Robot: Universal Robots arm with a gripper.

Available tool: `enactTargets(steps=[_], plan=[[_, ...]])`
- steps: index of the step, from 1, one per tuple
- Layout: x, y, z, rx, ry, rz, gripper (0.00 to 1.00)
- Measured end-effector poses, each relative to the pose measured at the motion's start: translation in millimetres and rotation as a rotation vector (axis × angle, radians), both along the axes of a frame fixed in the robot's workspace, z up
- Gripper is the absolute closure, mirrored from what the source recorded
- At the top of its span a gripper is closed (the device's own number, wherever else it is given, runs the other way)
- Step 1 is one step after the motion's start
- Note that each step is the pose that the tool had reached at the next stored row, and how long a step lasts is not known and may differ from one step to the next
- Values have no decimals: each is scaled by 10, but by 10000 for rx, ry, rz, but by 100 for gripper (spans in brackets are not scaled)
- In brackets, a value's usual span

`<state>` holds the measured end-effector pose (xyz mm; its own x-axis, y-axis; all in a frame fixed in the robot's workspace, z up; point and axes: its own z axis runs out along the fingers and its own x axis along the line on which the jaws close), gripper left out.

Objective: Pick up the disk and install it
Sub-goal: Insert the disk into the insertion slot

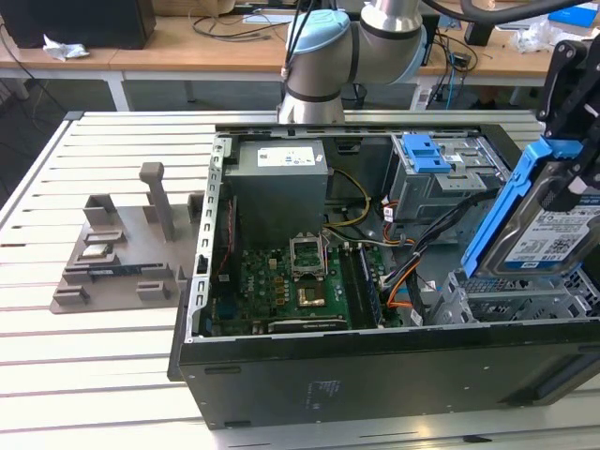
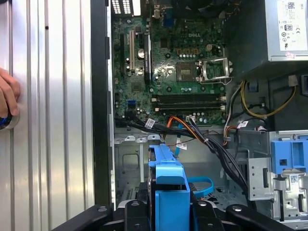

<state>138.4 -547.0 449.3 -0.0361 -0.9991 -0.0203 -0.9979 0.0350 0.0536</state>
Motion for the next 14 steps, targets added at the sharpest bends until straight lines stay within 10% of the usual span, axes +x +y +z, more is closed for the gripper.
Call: enactTargets(steps=[14], plan=[[0, 0, -74, -2, 0, -7, 63]])
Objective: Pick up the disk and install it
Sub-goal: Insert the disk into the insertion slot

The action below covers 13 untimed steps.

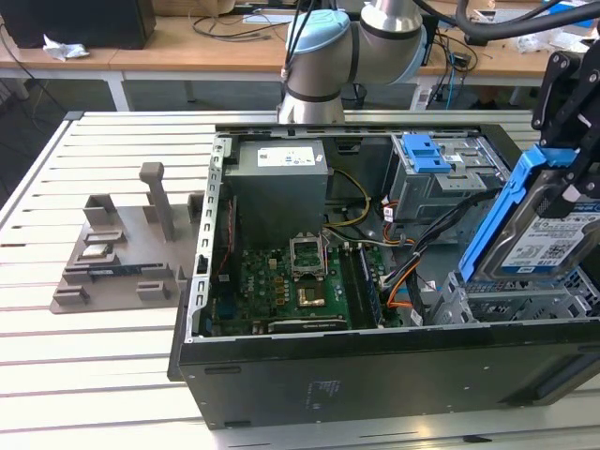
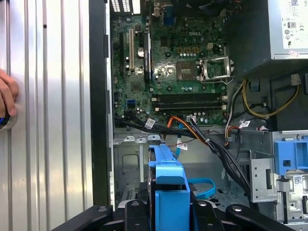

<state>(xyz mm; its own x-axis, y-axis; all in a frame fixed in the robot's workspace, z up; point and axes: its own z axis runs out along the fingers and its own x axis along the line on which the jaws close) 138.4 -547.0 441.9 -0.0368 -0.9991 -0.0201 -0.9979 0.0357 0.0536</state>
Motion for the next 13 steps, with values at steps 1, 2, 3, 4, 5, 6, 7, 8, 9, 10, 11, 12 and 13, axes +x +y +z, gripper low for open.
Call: enactTargets(steps=[1, 2, 3, 4, 5, 6, 7, 8, 9, 10, 11, 12, 13], plan=[[-3, -1, -9, 3, 0, -1, 63], [-6, -1, -15, 4, 0, -2, 63], [-10, -2, -18, 6, -1, -2, 63], [-12, -2, -20, 3, -1, -1, 63], [-12, -3, -23, 2, 0, 0, 63], [-12, -5, -30, 1, 0, 0, 63], [-12, -8, -43, 4, 1, 1, 63], [-12, -10, -52, 5, 0, 0, 63], [-13, -11, -59, 2, 0, 0, 63], [-13, -12, -66, 2, 0, 0, 63], [-12, -14, -73, 0, 0, 1, 63], [-12, -17, -82, 3, 0, 0, 63], [-12, -19, -90, 3, 0, 0, 63]])
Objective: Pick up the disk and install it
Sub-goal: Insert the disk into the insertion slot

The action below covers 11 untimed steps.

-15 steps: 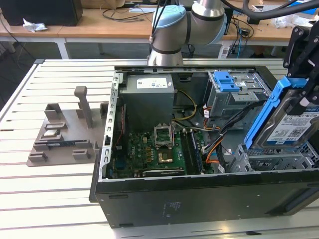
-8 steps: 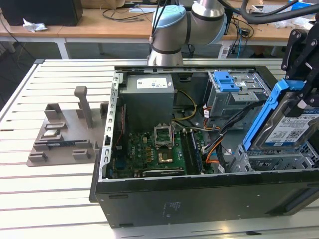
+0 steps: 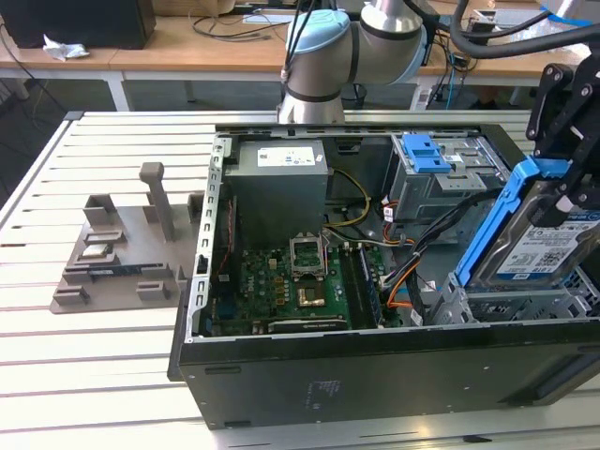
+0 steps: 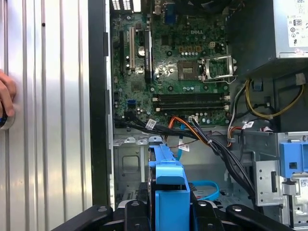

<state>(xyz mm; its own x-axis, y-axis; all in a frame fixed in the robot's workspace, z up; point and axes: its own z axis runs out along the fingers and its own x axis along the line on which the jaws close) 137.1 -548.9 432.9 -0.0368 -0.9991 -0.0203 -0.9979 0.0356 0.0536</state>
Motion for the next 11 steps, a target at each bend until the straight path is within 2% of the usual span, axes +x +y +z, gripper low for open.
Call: enactTargets(steps=[11], plan=[[0, -25, -112, 0, 3, -1, 63]])
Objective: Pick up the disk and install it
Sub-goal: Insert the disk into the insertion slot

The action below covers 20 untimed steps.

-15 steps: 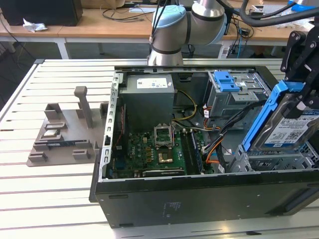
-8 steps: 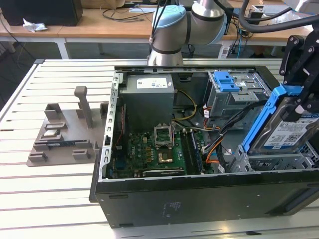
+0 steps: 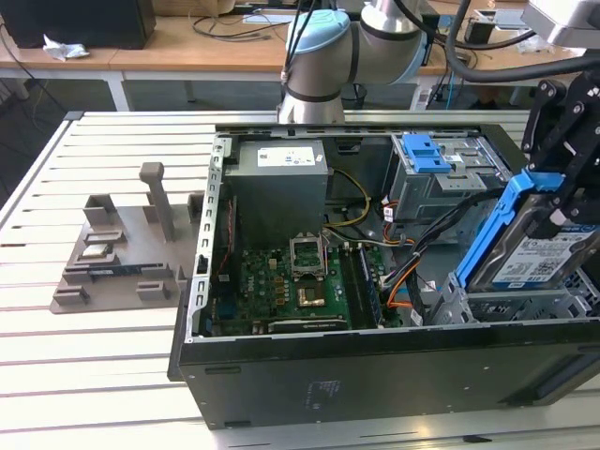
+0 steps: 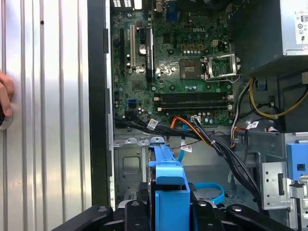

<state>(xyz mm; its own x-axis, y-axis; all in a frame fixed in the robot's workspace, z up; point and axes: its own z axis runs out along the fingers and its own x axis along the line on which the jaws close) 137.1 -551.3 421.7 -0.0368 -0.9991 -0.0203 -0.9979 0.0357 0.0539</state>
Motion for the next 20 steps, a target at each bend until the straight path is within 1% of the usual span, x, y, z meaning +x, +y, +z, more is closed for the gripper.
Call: enactTargets(steps=[9, 12, 16, 17, 20], plan=[[0, -12, -93, 1, -1, 1, 63], [0, -14, -109, 0, 0, 0, 63], [0, -15, -112, -4, 0, 0, 63], [0, -15, -113, -2, 0, 0, 56], [0, -15, -116, -1, 0, 0, 56]])
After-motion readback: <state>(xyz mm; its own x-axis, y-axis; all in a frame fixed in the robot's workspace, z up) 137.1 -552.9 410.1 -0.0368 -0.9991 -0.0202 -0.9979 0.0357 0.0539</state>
